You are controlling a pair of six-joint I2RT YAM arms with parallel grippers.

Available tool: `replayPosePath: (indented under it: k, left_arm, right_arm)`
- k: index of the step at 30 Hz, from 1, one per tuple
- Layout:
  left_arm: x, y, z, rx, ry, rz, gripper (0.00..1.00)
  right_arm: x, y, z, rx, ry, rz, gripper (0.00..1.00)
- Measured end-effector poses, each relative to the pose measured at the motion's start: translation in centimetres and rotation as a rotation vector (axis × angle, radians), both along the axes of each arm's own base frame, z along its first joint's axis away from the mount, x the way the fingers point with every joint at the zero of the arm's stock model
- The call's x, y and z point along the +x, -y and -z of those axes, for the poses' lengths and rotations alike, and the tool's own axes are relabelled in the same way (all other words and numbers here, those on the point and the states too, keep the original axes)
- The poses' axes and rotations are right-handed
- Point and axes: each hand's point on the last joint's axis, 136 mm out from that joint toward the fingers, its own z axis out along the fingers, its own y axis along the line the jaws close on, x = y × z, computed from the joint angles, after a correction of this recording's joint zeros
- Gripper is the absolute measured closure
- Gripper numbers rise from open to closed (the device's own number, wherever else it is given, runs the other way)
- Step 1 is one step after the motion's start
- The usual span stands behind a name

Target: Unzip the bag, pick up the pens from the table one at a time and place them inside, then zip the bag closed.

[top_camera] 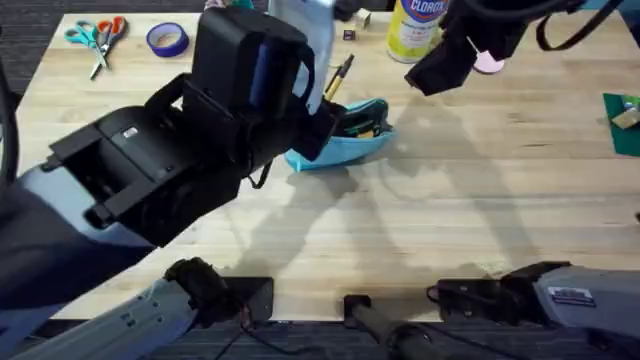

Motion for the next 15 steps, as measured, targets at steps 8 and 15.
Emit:
replayPosePath:
  k: [8, 15]
  left_arm:
    - [0.5, 1.5, 0.3, 0.183, 0.121, 0.212, 0.958]
    - [1.9, 3.6, 2.0, 0.237, 0.149, 0.310, 0.958]
  right_arm:
    - [-2.0, 1.0, -3.0, 0.021, 0.072, 0.012, 0.003]
    - [-3.4, 4.3, -5.8, 0.037, 0.151, 0.100, 0.003]
